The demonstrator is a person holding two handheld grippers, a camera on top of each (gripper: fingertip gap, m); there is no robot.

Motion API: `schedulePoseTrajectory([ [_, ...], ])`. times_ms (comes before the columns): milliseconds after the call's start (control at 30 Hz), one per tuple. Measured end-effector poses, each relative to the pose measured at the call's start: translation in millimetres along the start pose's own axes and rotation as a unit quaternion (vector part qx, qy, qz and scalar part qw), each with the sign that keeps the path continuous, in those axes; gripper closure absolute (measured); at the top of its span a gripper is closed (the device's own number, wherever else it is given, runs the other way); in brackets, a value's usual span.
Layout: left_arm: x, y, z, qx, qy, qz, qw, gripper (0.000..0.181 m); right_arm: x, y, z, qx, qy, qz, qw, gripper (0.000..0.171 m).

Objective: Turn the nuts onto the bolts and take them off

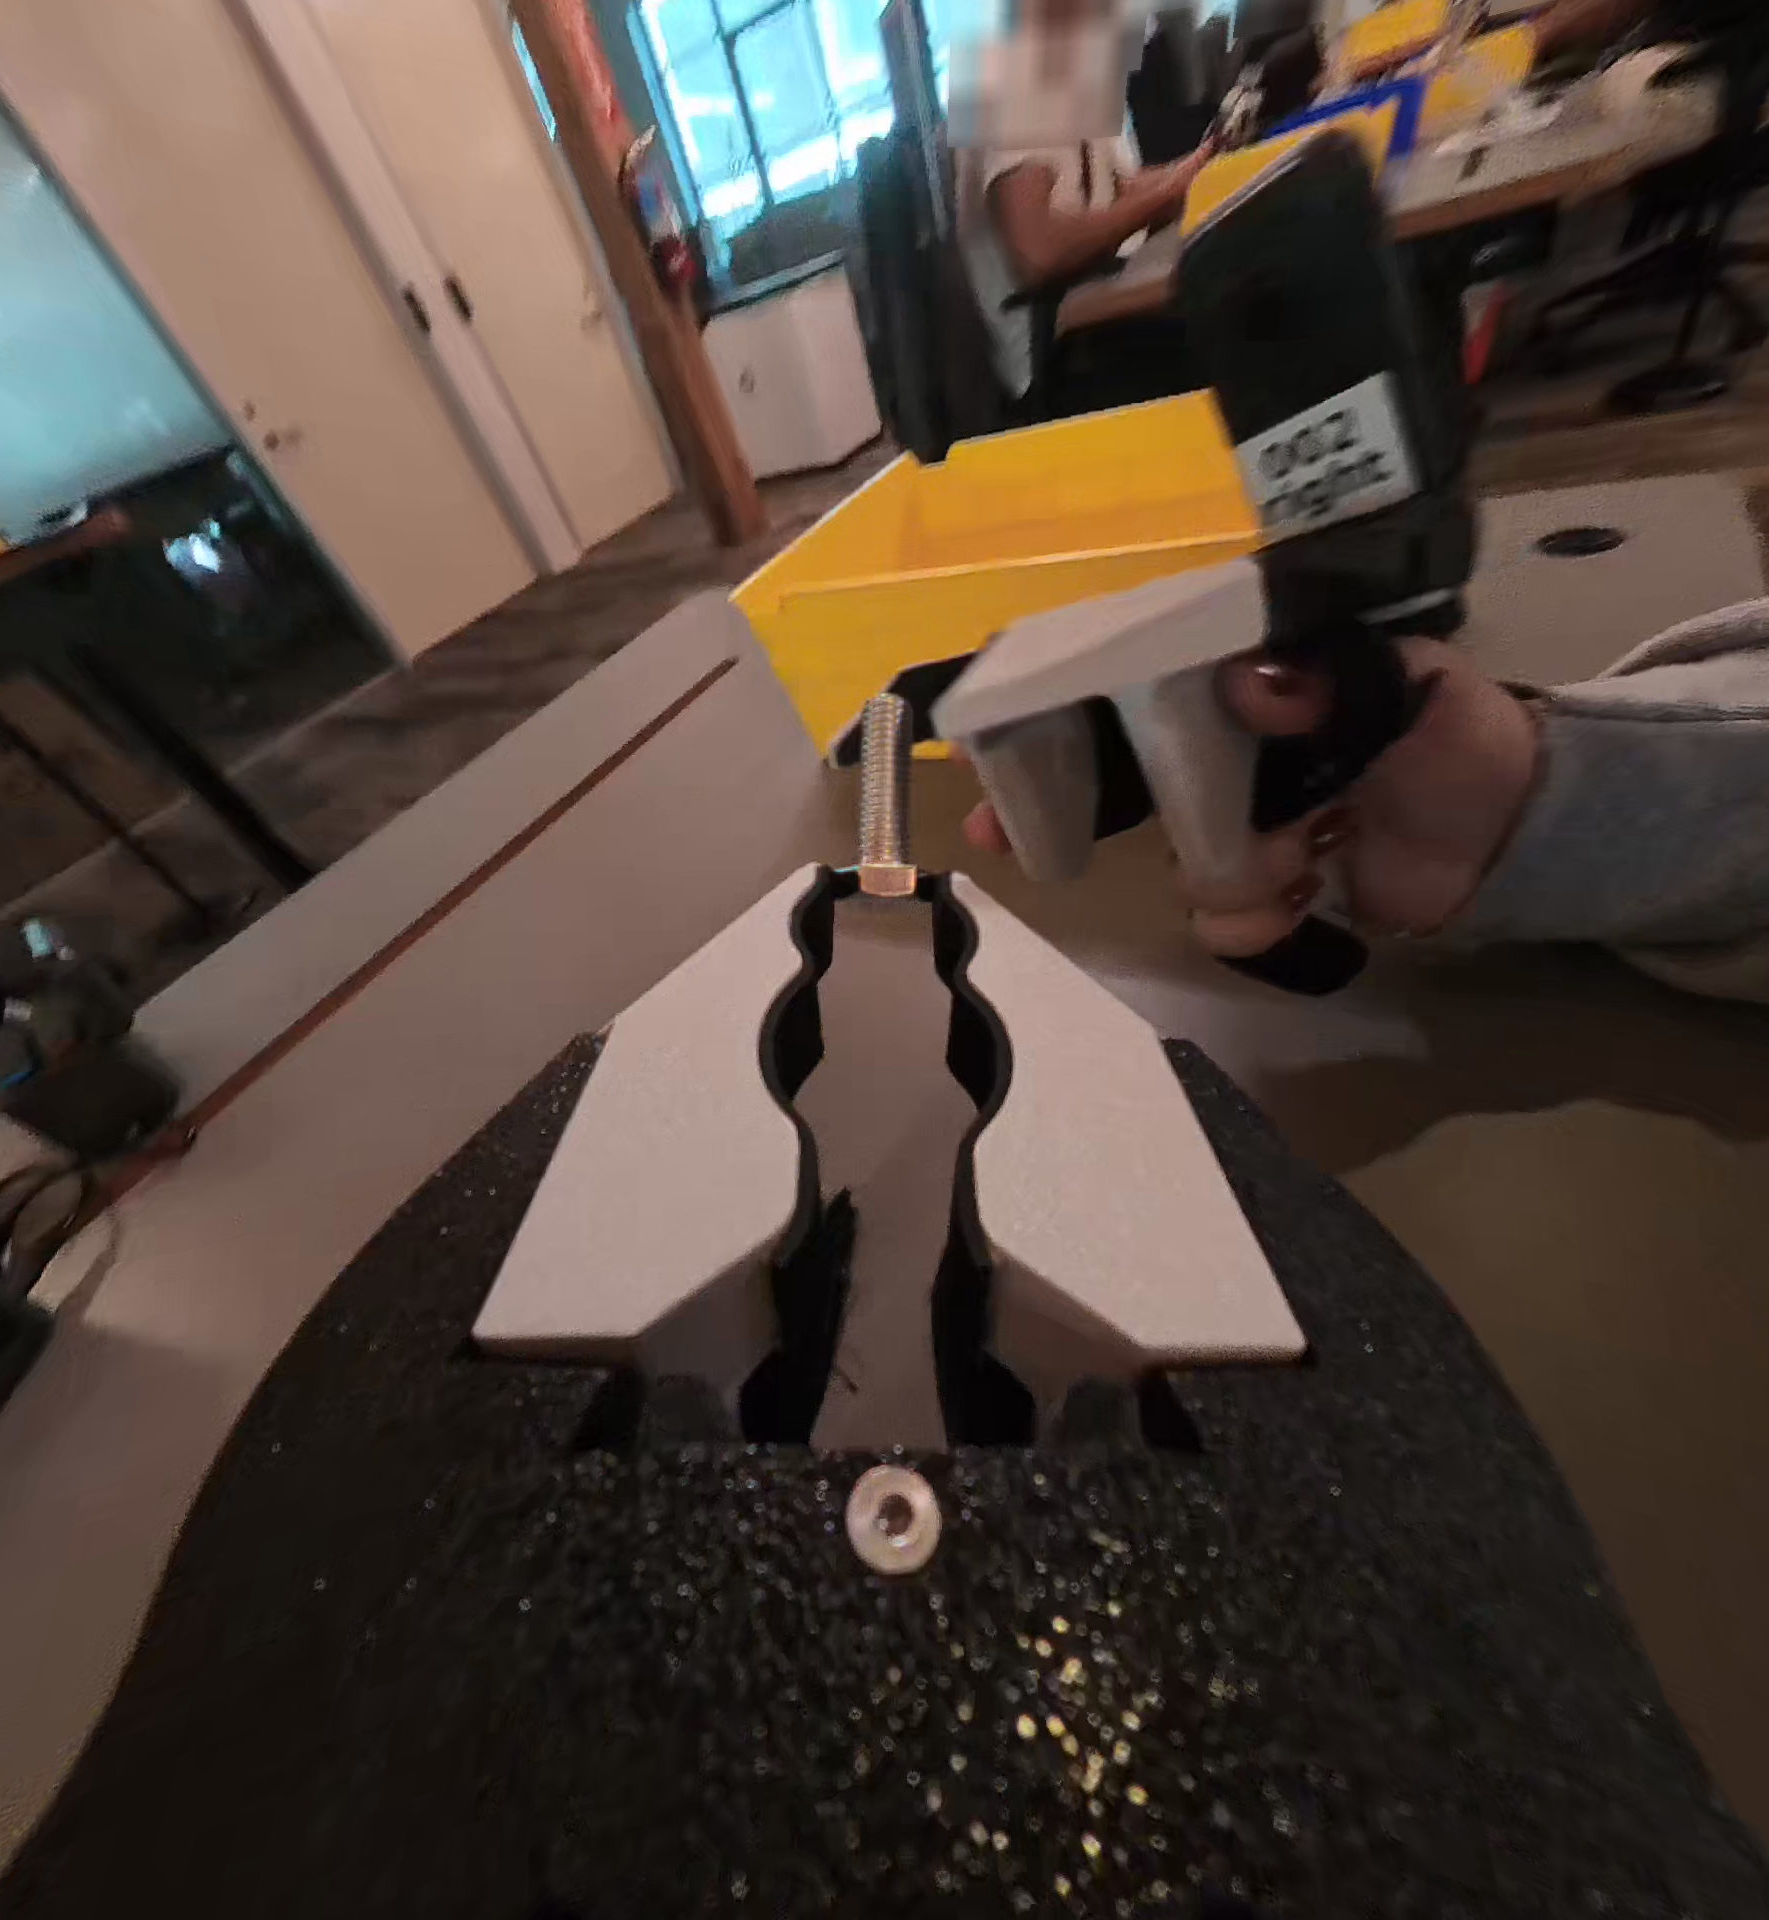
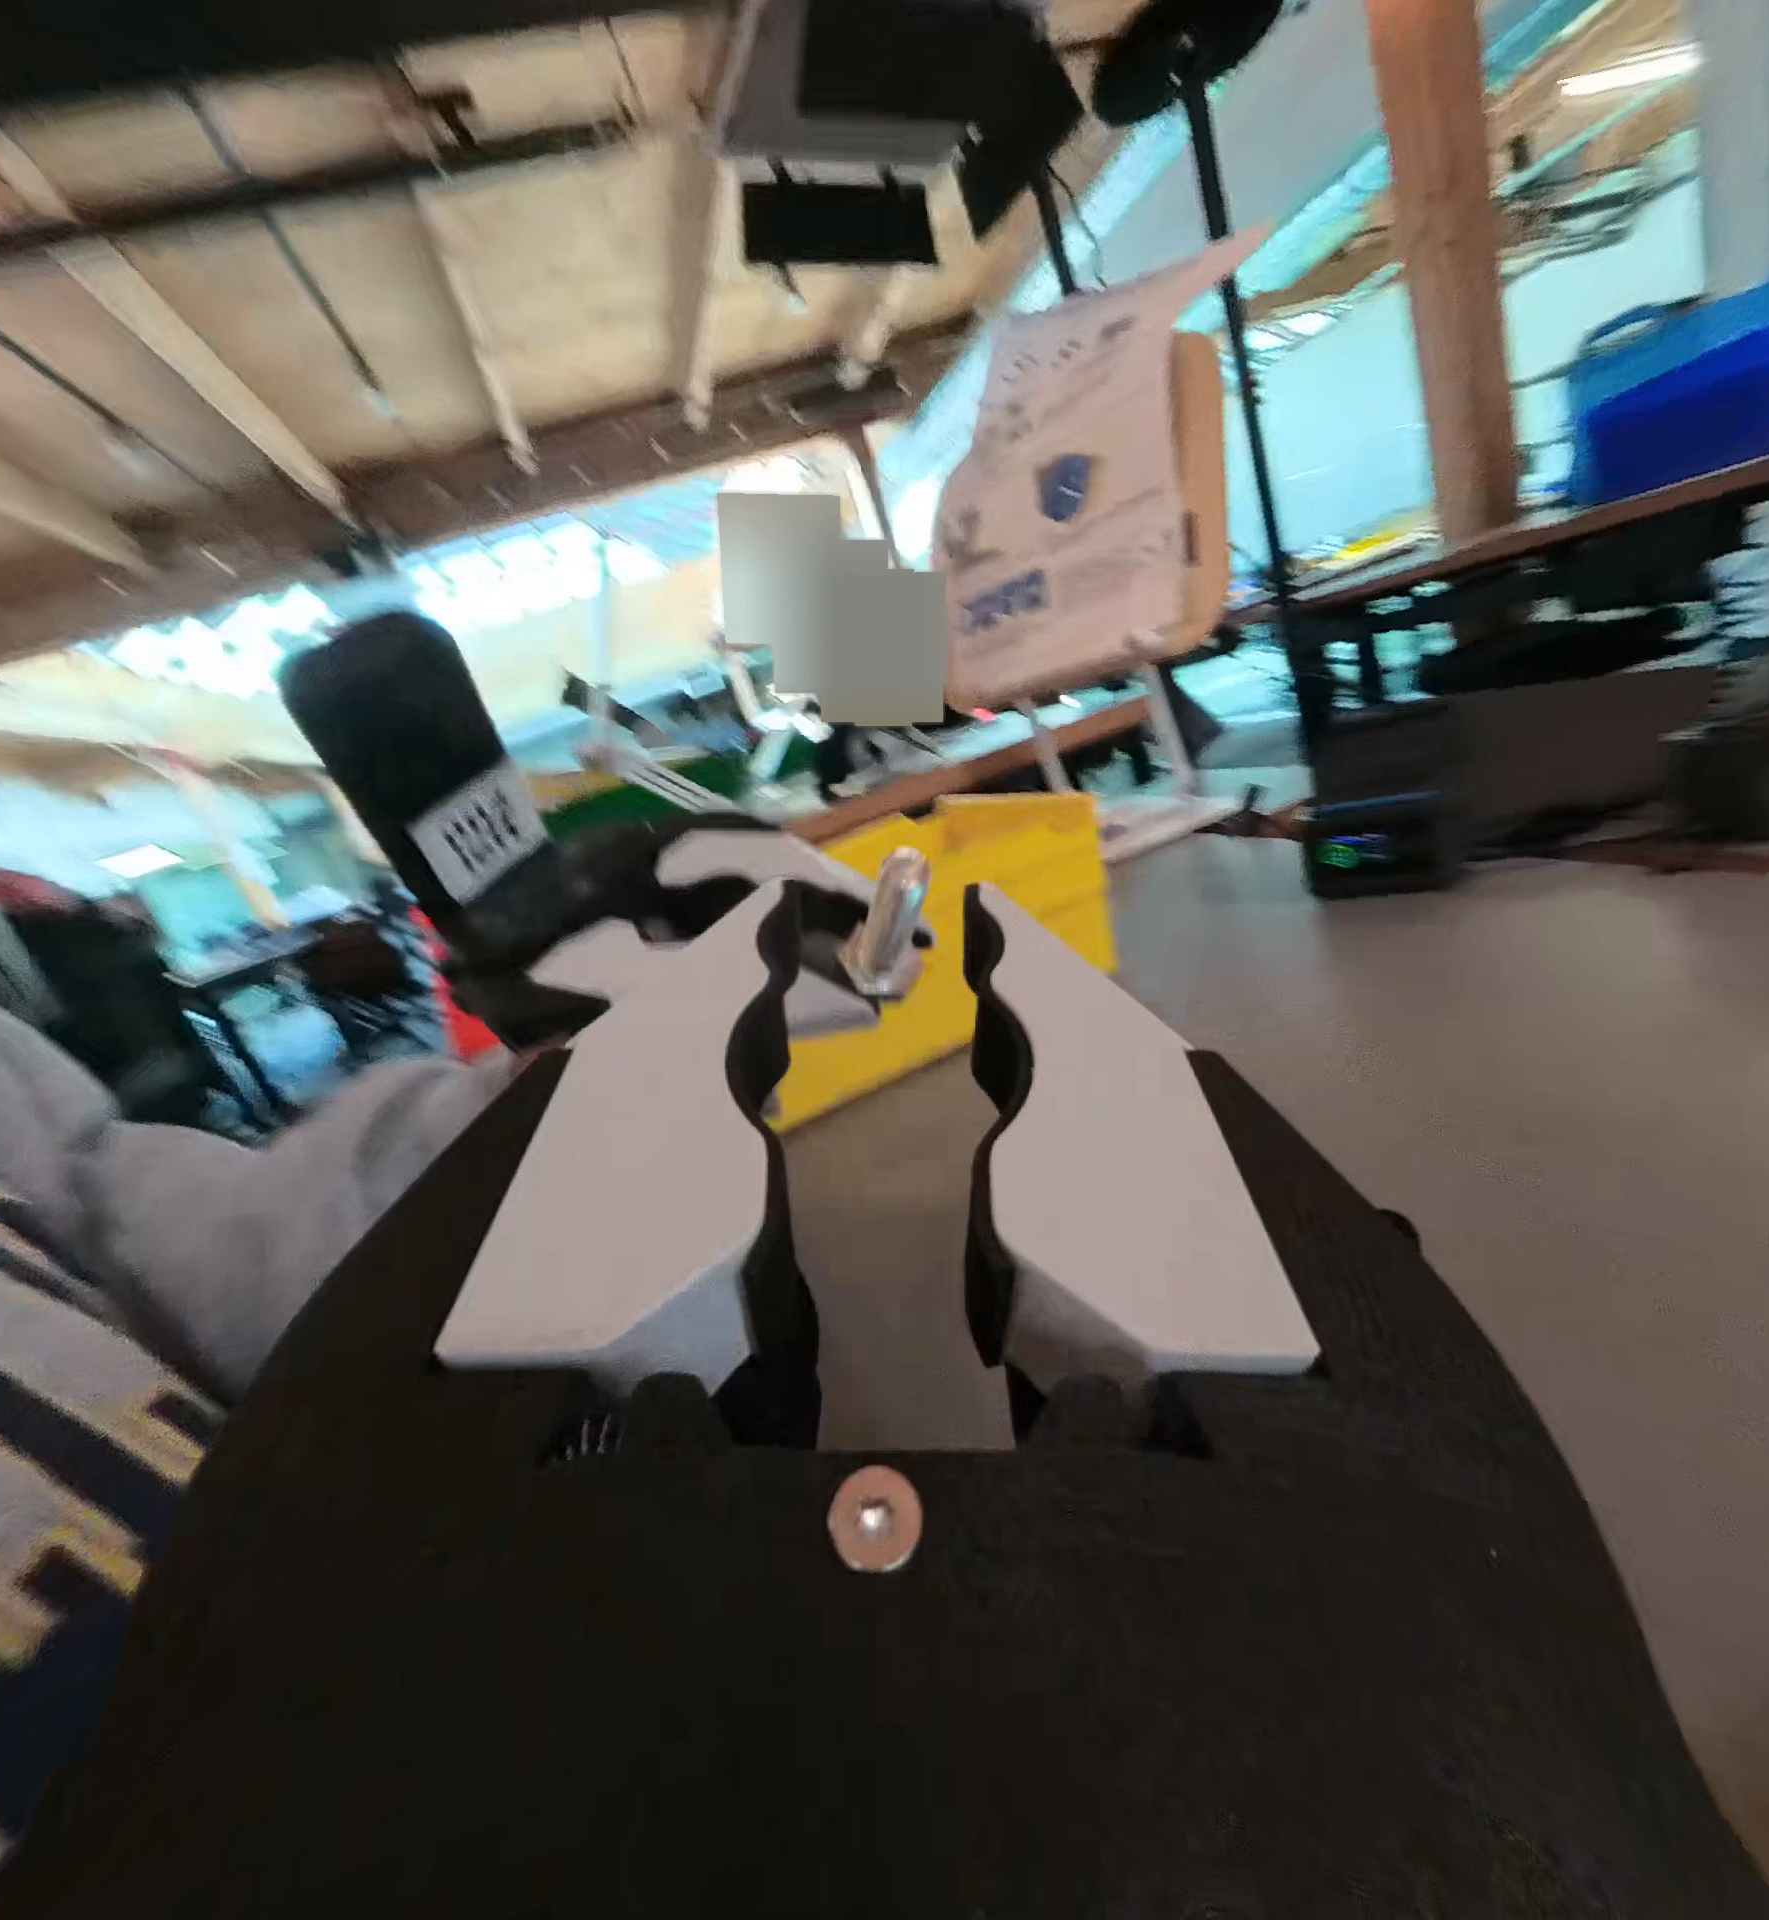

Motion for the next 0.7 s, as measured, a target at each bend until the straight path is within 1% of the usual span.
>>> schedulePoseTrajectory([
  [67, 0.0, -6.8, -1.6, 0.014, -0.024, 0.008, 1.0, 0.164, -2.4, 0.9, 0.6, -0.019, -0.01, 0.015, 1.0, 0.15],
  [167, 2.6, -8.2, -3.1, 0.023, -0.032, 0.003, 0.999, 0.164, 0.9, 7.5, 3.3, -0.045, 0.022, -0.026, 0.998, 0.163],
  [267, 6.3, -7.2, -4.5, 0.066, -0.027, -0.038, 0.997, 0.164, 1.3, 9.2, 2.9, -0.067, 0.05, -0.071, 0.994, 0.164],
  [367, 6.9, -5.8, -6.8, 0.115, -0.019, -0.088, 0.989, 0.163, 0.7, 7.3, -1.3, -0.1, 0.066, -0.084, 0.989, 0.164],
  [433, 6.7, -6.0, -7.6, 0.126, -0.014, -0.089, 0.988, 0.163, 1.3, 7.0, -3.8, -0.117, 0.075, -0.095, 0.986, 0.164],
  [567, 11.3, -10.6, -3.3, 0.155, 0.021, -0.087, 0.984, 0.163, 2.2, 8.9, -5.1, -0.147, 0.088, -0.104, 0.98, 0.164],
  [700, 13.6, -10.6, -2.6, 0.161, 0.017, -0.095, 0.982, 0.165, 3.9, 9.6, -4.8, -0.157, 0.091, -0.102, 0.978, 0.164],
])
Point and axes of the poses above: each gripper's, where its closed fingertips meet, z out along the fingers, x out of its underside, y = z × x across the jaws, the point moved 7 cm from there along -z, back along the fingers, and after that the axes turned 11 degrees about -z, right-handed, at the moved point
